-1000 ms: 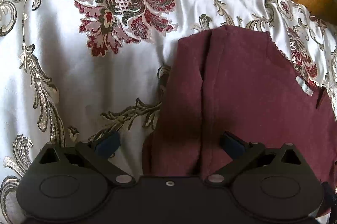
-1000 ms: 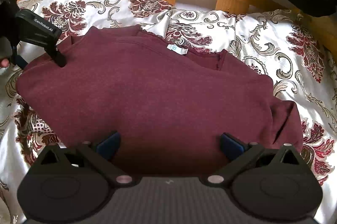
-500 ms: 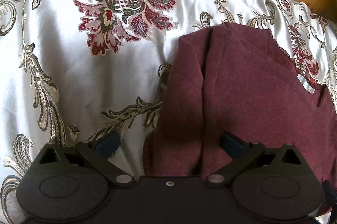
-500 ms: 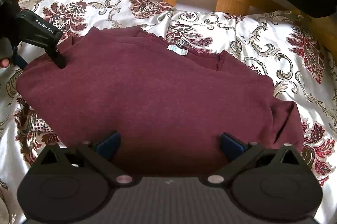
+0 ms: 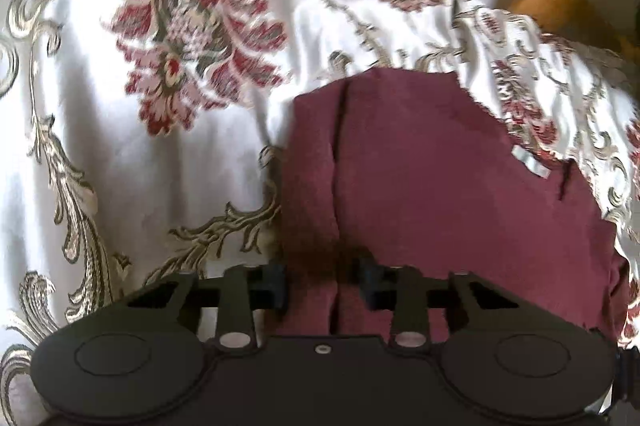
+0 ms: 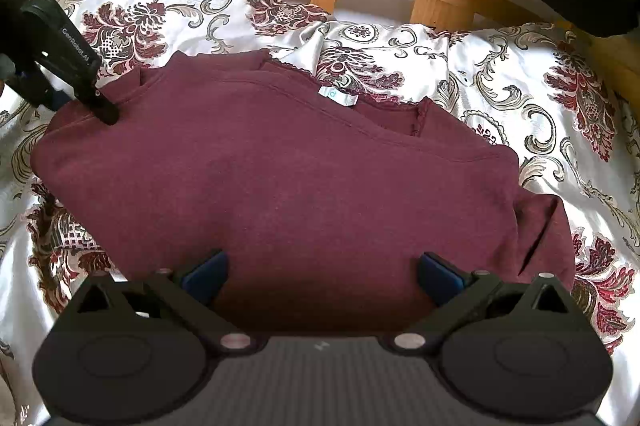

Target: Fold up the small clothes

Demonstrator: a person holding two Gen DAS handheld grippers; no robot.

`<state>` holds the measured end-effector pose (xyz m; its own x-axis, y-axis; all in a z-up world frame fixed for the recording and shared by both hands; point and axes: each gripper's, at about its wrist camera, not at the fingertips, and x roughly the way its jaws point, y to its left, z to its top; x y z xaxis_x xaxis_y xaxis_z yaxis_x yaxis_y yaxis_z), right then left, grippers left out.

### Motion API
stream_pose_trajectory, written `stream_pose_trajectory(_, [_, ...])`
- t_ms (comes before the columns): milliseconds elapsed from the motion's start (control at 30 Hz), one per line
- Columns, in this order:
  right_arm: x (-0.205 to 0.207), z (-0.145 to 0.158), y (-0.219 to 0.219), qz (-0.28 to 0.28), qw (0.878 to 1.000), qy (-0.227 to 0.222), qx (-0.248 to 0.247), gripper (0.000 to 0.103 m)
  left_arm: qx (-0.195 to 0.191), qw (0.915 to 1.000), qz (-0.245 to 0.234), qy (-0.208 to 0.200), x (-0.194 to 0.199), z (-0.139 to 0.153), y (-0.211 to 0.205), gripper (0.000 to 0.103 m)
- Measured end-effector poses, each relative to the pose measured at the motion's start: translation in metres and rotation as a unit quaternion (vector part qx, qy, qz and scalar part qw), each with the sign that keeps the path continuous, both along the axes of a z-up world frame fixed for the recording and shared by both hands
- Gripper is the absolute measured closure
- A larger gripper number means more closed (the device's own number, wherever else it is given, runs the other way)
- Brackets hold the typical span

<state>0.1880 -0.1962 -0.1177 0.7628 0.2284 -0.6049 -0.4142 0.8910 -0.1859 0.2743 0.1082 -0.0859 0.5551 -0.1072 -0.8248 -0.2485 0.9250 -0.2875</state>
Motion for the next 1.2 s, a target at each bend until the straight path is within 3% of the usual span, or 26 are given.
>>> stream_pose_trajectory(67, [0.0,0.0,0.0,0.0,1.0,0.002,-0.002,0.0,0.007,0.9998,-0.006,-0.017,-0.004,0.005,-0.004,0.076])
stream_pose_trajectory(233, [0.005,0.014,-0.001,0.011,0.999,0.036,-0.023,0.0,-0.013,0.9972,-0.014,-0.073,-0.015,0.024,-0.006,0.08])
stream_pose_trajectory(433, [0.011,0.03,-0.018,-0.003,0.997,0.077,0.003,0.0,-0.017,0.9931,-0.026,-0.113,-0.021,0.049,-0.028,0.081])
stream_pose_trajectory(700, [0.011,0.068,-0.053,-0.051,0.998,0.023,0.004,0.0,-0.015,0.984,-0.083,-0.157,-0.026,0.082,-0.092,0.082])
stream_pose_trajectory(800, [0.016,0.078,-0.076,-0.08,0.996,0.018,0.029,0.0,0.005,0.98,-0.119,-0.159,-0.024,0.088,-0.13,0.082])
stream_pose_trajectory(967, [0.025,0.089,-0.116,-0.13,0.989,0.017,0.074,0.0,0.044,0.9731,-0.173,-0.145,-0.017,0.074,-0.19,0.082])
stream_pose_trajectory(1200, [0.037,0.09,-0.157,-0.177,0.975,0.024,0.134,0.0,0.045,0.9716,-0.204,-0.111,-0.014,0.044,-0.224,0.084])
